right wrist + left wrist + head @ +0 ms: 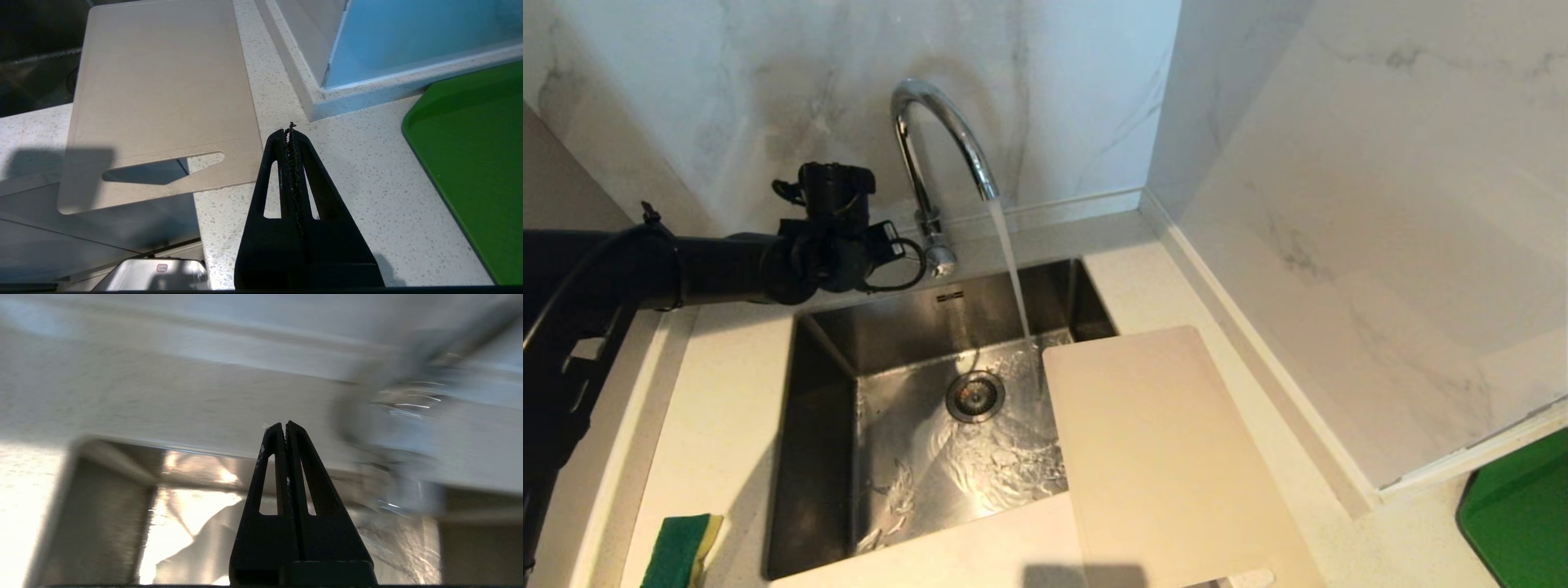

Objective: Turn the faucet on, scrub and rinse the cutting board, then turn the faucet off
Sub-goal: Turn on the tap, then pick up the cleaning cloth

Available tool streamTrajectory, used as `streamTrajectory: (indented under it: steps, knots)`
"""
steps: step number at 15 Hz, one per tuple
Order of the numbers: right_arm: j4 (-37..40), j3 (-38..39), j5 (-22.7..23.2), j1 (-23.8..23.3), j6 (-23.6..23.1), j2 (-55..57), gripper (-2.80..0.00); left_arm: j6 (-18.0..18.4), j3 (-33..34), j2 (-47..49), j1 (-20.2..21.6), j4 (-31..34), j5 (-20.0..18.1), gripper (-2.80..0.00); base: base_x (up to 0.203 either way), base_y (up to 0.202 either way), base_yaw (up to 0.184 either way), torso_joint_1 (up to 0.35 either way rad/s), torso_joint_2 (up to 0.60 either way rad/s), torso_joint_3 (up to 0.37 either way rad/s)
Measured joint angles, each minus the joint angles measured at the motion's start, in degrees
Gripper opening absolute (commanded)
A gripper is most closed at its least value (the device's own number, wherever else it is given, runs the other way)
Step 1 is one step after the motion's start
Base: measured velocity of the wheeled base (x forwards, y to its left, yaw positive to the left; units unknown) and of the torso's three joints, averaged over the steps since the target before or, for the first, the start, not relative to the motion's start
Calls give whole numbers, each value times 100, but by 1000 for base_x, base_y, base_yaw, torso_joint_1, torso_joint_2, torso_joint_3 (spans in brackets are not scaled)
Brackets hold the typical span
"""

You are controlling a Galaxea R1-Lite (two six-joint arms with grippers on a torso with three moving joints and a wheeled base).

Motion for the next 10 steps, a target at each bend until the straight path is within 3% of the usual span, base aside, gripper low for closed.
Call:
streamTrajectory:
  steps: [6, 10]
  knots:
    - [0, 0, 2, 2, 0, 0, -280, -9, 68, -725, 16, 559, -82, -280, 0, 0, 0, 0, 0, 0]
    - [1, 0, -2, 2, 0, 0, -280, 41, 776, -1446, 105, 978, -727, -280, 0, 0, 0, 0, 0, 0]
